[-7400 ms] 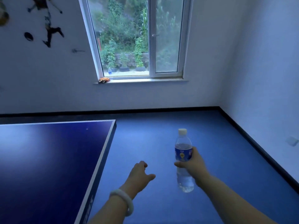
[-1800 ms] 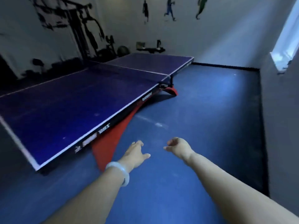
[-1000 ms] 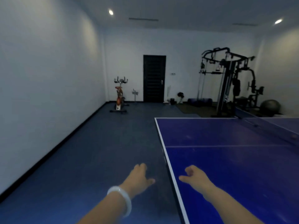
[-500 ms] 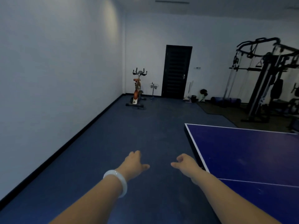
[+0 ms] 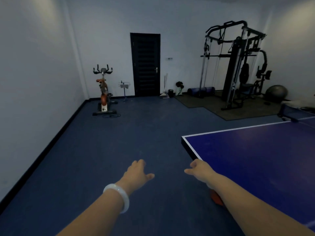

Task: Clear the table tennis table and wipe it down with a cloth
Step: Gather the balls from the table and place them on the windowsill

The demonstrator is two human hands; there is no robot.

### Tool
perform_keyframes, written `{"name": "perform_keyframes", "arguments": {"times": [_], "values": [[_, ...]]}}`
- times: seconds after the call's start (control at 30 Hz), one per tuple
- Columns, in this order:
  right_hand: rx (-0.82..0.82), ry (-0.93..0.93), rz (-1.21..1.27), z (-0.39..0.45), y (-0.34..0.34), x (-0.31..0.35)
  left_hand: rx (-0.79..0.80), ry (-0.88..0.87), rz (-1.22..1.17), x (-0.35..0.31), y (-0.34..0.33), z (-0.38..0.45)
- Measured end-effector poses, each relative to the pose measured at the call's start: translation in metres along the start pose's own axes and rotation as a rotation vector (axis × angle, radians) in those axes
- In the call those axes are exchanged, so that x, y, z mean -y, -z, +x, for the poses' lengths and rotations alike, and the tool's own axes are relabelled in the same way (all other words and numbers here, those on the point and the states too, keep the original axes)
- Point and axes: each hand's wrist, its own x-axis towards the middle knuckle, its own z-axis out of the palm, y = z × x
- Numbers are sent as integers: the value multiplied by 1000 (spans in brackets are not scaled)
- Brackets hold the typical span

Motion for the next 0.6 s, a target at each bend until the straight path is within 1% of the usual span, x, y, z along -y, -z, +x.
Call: {"name": "perform_keyframes", "arguments": {"times": [0.1, 0.23, 0.4, 0.5, 0.6], "values": [[-7, -6, 34, 96, 3, 28, 30, 7, 6, 1, 16, 92], [24, -20, 28, 211, 2, 78, 58, 15, 50, 10, 52, 212], [54, -6, -17, 341, -11, 142, 60, 23, 27, 39, 93, 356], [20, -16, -19, 428, -20, 169, 67, -4, 33, 55, 115, 458], [-50, -71, 7, 511, -20, 192, 75, -71, 39, 63, 134, 562]]}}
